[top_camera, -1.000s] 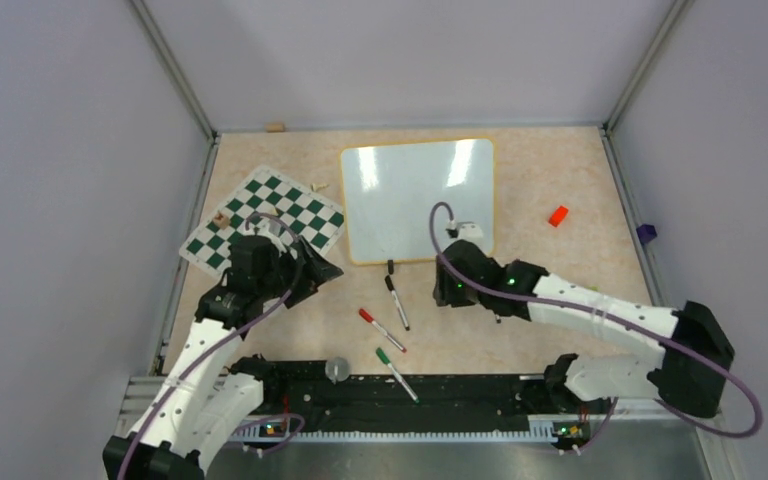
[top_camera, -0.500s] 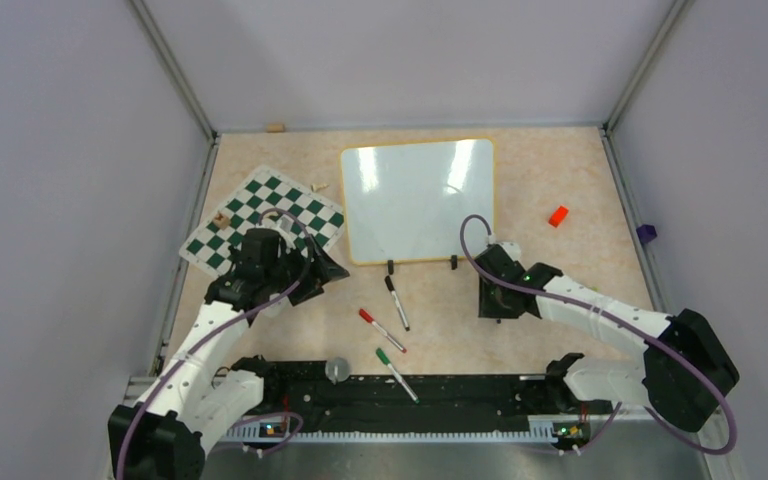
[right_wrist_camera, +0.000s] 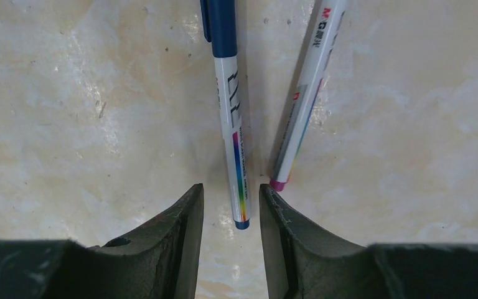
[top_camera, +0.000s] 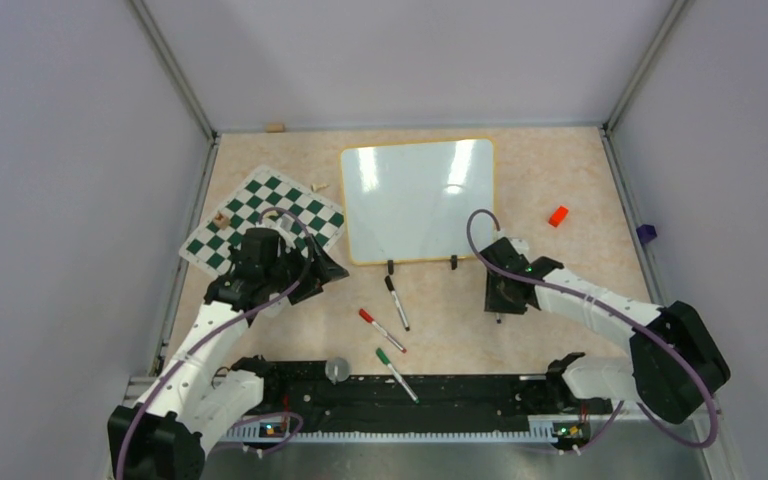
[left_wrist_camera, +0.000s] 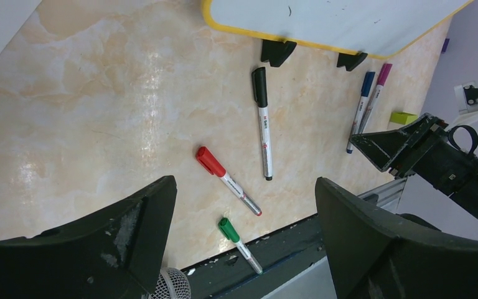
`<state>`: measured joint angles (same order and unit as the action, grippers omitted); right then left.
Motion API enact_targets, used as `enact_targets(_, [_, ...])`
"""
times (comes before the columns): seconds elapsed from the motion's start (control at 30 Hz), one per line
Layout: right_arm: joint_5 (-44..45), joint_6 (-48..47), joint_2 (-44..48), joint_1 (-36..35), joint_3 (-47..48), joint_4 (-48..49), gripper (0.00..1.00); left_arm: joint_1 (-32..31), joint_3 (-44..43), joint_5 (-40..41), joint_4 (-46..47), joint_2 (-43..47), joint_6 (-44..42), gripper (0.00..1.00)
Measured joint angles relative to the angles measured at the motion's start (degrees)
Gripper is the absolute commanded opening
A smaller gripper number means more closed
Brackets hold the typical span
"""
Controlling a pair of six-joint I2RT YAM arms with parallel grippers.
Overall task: Write a sentence on the whiteboard
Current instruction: Open the whiteboard marker at the center of the board.
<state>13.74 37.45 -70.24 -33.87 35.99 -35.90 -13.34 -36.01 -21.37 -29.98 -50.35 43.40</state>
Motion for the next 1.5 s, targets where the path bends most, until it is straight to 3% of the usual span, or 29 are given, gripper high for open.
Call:
enact_targets(0.07, [-0.33, -0.39, -1.42, 0.04, 0.0, 0.7, 0.35, 0.0, 0.0, 0.13, 0.0, 0.0, -0.04, 0.87])
enact_targets(0.13, [-0.79, -0.42, -2.99, 0.15, 0.0, 1.25, 0.26, 0.0, -0.02, 0.28, 0.0, 0.0, -0.07, 0.87])
enact_targets(0.23, [-0.72, -0.26, -4.02, 0.28, 0.11, 2.36, 0.0, 0.0, -0.44, 0.76, -0.09, -0.04, -0.26, 0.86])
enact_targets(0.57, [-4.13, 2.64, -0.76, 0.39, 0.13, -2.05, 0.0, 0.0, -3.96, 1.46, -0.52, -0.11, -1.6, 0.87])
enact_targets(0.8, [-14.99, 7.19, 9.03, 0.39, 4.48, -9.92, 0.0, 0.0, -3.85, -2.93, 1.25, 0.42, 0.7, 0.86])
enact_targets(1.0, [-24.65, 5.84, 8.87, 0.39, 14.1, -14.08, 0.0, -0.48, -3.56, -8.46, 6.78, -1.27, 5.42, 0.86])
enact_targets(1.4, [-47.56, 3.15, 7.67, 0.17, 18.01, -1.55, 0.0, -5.44, -10.36, -14.38, 15.26, -13.46, 17.59, 0.8])
enact_targets(1.5, [-50.86, 2.4, 4.55, -0.76, 20.87, 1.2, 0.0, -7.61, -13.05, -15.1, 17.7, -16.48, 21.05, 0.74])
